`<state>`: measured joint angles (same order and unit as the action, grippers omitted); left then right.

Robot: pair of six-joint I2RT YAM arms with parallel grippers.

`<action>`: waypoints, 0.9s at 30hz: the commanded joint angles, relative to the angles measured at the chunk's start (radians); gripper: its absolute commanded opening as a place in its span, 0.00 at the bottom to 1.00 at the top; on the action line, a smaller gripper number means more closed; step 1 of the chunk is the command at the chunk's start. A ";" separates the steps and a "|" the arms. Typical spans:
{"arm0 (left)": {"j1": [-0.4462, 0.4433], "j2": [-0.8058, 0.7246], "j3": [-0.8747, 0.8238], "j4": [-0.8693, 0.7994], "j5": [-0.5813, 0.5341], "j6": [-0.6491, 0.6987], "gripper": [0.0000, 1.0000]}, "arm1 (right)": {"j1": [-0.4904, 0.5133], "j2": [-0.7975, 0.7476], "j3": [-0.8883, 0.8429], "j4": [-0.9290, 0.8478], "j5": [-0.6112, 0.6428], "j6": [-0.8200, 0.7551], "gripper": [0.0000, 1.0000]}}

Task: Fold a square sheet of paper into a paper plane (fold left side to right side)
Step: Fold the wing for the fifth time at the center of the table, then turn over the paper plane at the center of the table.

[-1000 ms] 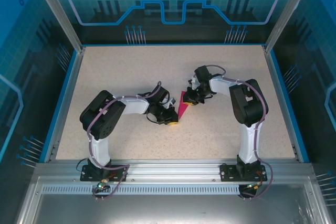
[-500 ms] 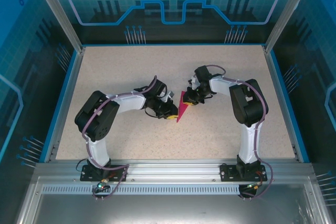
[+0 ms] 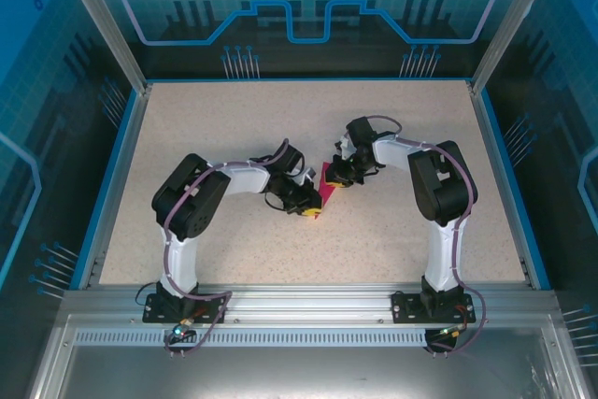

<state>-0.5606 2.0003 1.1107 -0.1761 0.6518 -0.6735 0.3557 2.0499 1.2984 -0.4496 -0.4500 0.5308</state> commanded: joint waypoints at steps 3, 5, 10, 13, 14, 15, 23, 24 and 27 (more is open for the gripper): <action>-0.004 -0.061 -0.098 -0.036 0.005 0.022 0.15 | 0.003 -0.028 0.016 -0.038 0.076 -0.012 0.21; -0.003 -0.114 -0.128 -0.020 0.012 0.021 0.15 | 0.001 -0.065 0.022 -0.028 0.095 -0.014 0.28; 0.020 -0.294 -0.166 -0.026 -0.046 0.046 0.23 | -0.001 -0.188 0.045 -0.057 0.189 -0.027 0.44; 0.036 -0.380 -0.173 -0.045 -0.121 0.059 0.32 | 0.012 -0.268 0.043 -0.113 0.281 -0.026 0.52; 0.041 -0.404 -0.176 -0.053 -0.153 0.061 0.34 | 0.022 -0.296 0.036 -0.133 0.324 -0.021 0.55; 0.043 -0.424 -0.180 -0.057 -0.186 0.061 0.36 | 0.034 -0.322 0.024 -0.159 0.367 -0.010 0.58; 0.059 -0.505 -0.215 -0.075 -0.363 0.036 0.45 | 0.189 -0.367 -0.054 -0.228 0.529 0.150 0.72; 0.059 -0.509 -0.221 -0.076 -0.368 0.035 0.46 | 0.208 -0.353 -0.054 -0.222 0.546 0.170 0.72; 0.060 -0.526 -0.237 -0.079 -0.373 0.038 0.48 | 0.234 -0.306 -0.050 -0.195 0.543 0.209 0.72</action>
<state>-0.5091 1.5131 0.8959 -0.2256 0.3264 -0.6300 0.5720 1.6974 1.2598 -0.6220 0.0406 0.6640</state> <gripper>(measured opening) 0.477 0.725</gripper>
